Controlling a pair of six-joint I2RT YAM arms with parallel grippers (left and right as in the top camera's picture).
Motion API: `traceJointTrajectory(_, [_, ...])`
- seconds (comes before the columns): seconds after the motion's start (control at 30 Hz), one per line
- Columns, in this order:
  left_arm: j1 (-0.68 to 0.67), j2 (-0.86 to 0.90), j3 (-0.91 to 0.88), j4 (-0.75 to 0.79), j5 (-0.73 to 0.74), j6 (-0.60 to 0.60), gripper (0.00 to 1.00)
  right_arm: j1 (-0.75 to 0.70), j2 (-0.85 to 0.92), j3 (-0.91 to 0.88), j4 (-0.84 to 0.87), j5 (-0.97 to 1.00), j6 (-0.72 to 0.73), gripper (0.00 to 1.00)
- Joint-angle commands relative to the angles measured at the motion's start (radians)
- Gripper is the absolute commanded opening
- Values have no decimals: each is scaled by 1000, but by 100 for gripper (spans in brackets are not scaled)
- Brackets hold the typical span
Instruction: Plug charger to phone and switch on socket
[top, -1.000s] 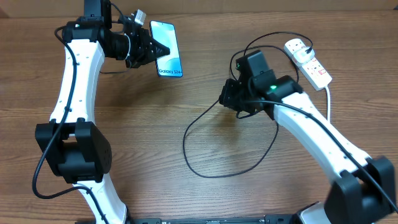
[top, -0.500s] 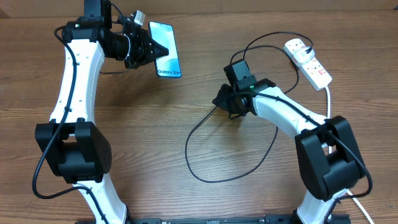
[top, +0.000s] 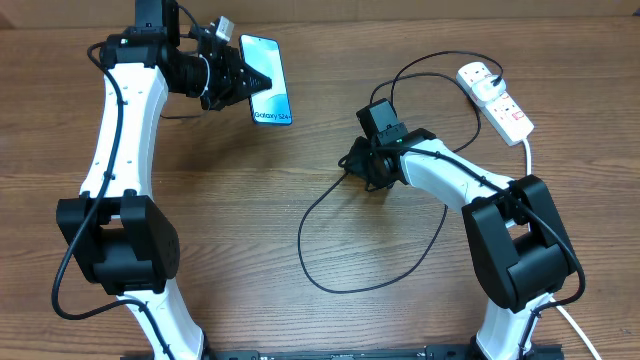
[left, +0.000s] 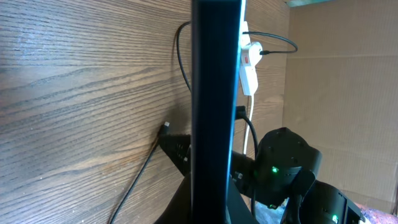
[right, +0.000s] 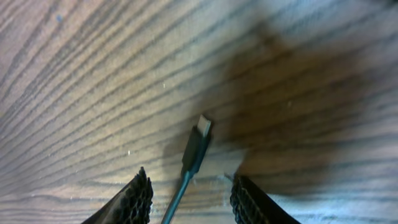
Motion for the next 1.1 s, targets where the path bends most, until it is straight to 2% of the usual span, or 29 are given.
traceJointTrajectory(0.0, [-2,-5,9,2,51,5,4,6,6,38,-6,-57,28,43])
traceJointTrajectory(0.2, [-2,-5,9,2,51,5,4,14,11,79,-18,-58,47,40])
traceJointTrajectory(0.37, [-2,-5,9,2,51,5,4,47,25,118,-59,26,44,40])
traceJointTrajectory(0.5, [-2,-5,9,1,52,5,4,66,56,196,-171,103,45,42])
traceJointTrajectory(0.6, [-2,-5,9,0,52,5,4,69,111,293,-300,188,53,48])
traceJointTrajectory(1.07, [-2,-5,9,-6,52,5,4,69,146,307,-315,202,76,53])
